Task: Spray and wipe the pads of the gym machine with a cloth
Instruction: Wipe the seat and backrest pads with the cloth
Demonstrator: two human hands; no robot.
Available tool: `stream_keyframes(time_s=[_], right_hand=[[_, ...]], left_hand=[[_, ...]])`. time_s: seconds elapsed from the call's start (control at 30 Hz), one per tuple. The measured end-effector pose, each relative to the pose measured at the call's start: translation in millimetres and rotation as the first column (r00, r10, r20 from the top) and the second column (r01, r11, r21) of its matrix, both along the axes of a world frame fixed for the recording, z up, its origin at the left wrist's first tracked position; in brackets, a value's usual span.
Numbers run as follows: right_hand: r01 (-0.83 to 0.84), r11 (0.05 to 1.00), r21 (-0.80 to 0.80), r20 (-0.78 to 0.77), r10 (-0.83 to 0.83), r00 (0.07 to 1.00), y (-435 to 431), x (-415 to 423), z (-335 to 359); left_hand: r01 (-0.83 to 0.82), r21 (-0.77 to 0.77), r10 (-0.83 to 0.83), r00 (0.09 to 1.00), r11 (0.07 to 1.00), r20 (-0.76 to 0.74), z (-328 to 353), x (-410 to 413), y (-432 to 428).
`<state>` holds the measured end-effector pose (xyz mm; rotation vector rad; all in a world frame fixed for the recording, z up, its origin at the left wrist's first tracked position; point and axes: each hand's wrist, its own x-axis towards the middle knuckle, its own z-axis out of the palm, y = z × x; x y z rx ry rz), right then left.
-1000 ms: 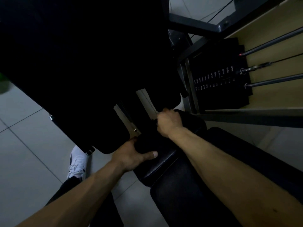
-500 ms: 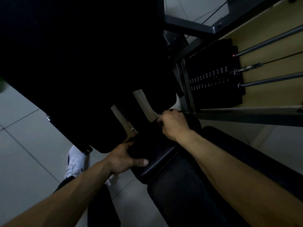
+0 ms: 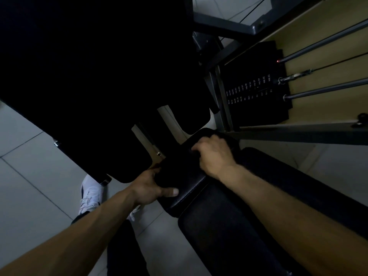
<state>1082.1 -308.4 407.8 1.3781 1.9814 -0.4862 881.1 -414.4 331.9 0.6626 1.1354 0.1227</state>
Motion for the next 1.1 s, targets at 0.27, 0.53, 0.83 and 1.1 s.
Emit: stream_keyframes(time_s=[0.27,0.53,0.83,1.1], right_hand=[[-0.121,0.966,-0.23,-0.298,0.048,0.953,-10.3,27.1,39.9],[-0.065,0.991,-0.114,-0.255,0.034,0.966,-32.2,16.6,40.0],[-0.052,0.997,-0.048,-0.279,0.037,0.96,-8.6,64.6,59.7],[-0.194,0.964,-0.181,-0.389,0.111,0.914,-43.6,33.1,65.0]], left_hand=[[0.161,0.089,-0.151,0.982,0.983,-0.111,10.2,1.6,7.6],[0.215,0.036,-0.211,0.973,0.976,-0.094,8.6,5.5,11.2],[0.228,0.014,-0.226,0.97,0.974,-0.087,7.6,4.6,9.4],[0.221,0.031,-0.216,0.969,0.975,-0.119,11.2,9.8,8.1]])
